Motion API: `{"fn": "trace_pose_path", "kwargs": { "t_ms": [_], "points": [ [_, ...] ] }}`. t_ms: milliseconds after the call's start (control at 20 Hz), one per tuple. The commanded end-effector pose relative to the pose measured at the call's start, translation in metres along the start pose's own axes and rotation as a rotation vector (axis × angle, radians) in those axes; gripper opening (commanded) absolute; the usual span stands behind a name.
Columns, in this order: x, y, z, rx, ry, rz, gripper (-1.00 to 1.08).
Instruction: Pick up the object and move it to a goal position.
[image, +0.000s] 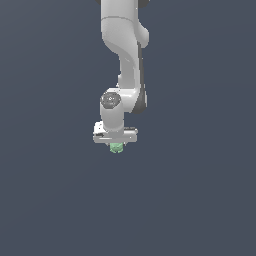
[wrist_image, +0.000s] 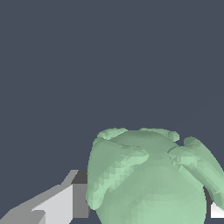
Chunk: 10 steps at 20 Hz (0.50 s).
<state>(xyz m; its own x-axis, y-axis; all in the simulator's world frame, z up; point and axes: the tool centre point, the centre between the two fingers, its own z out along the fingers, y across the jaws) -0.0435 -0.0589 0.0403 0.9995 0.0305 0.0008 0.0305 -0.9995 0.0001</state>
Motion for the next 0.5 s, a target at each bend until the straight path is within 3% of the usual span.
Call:
{"fn": "trace_pose_path", "kwargs": {
  "t_ms": [0, 450],
  "points": [
    [0.0, 0.0, 0.0, 0.0, 0.0, 0.0, -1.0],
    [0.009, -0.001, -0.028, 0.0, 0.0, 0.0, -1.0]
  ]
}}
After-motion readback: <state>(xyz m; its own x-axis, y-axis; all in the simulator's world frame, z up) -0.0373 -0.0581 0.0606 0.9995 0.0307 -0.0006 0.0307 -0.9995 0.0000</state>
